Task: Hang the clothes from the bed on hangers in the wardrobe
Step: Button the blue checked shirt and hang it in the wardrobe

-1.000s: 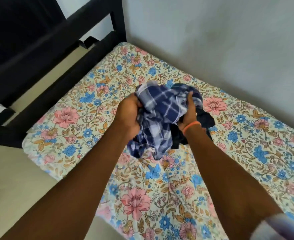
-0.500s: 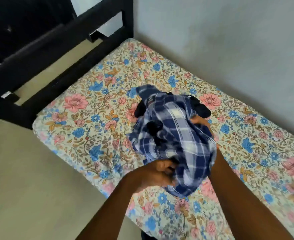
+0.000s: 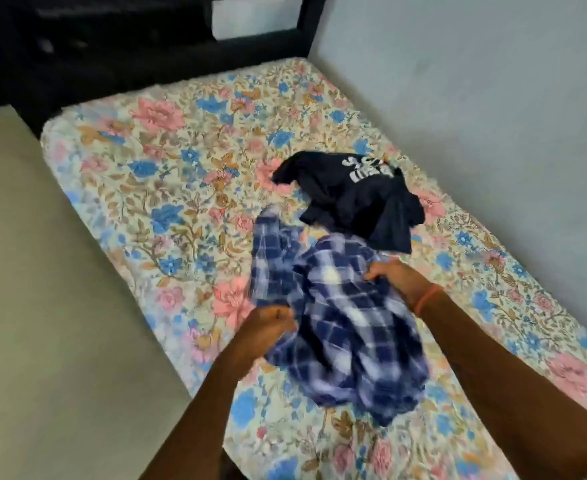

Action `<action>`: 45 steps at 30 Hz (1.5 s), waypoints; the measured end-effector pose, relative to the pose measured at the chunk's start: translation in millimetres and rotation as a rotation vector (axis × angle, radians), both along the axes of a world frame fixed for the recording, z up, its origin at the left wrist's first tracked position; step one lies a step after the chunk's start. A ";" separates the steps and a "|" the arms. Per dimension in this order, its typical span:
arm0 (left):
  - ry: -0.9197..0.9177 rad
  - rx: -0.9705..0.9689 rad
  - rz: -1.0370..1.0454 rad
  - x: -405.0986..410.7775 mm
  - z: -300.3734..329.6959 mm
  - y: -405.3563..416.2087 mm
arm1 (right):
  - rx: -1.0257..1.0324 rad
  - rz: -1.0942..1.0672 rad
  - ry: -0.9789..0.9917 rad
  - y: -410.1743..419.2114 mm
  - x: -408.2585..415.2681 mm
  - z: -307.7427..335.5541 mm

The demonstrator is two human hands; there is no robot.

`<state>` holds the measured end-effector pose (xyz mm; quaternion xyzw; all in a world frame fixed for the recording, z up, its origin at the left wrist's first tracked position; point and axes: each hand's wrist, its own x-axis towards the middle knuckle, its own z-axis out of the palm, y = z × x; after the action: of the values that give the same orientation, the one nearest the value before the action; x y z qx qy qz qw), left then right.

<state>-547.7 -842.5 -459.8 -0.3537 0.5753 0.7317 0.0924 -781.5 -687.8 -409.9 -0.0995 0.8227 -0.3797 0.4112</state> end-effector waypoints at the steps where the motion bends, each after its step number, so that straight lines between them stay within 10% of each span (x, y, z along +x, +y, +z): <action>1: 0.015 0.047 0.009 1.5 -26.0 13.2 | 0.050 -0.005 0.013 -5.0 2.4 -27.5; 8: 0.014 -0.623 0.196 -9.4 -111.3 80.7 | -0.033 -0.001 0.181 18.8 24.0 -167.8; 14: 0.084 -0.849 0.493 -26.2 -51.0 94.1 | -0.127 0.160 0.096 53.2 8.1 -176.3; 18: 0.234 -0.741 0.674 -35.3 -8.6 147.5 | -0.391 -0.015 -0.032 84.7 8.9 -147.6; 22: 0.258 -0.860 0.324 -61.7 26.9 184.2 | -0.364 0.137 0.774 127.0 -9.2 -97.5; 27: 0.229 -1.045 -0.158 -86.4 66.8 188.2 | -0.873 0.796 0.821 126.6 -9.9 -44.1; 32: 0.201 -1.391 0.371 -77.2 67.9 161.8 | -0.998 0.583 0.841 83.0 -24.0 14.8; 35: 0.184 -1.354 0.537 -70.0 47.3 142.0 | -1.148 0.655 0.467 63.2 -30.1 58.8; 39: 0.344 -0.810 0.428 -68.2 36.1 134.1 | -1.038 0.806 0.162 29.7 -35.8 82.3; 45: 0.404 -0.471 0.517 -56.0 28.4 134.4 | -0.664 1.005 0.339 -19.5 -48.4 107.8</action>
<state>-603.7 -708.1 -431.4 -0.3472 0.6259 0.6338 -0.2932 -829.9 -707.3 -302.1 -0.6555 0.5674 -0.3543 0.3503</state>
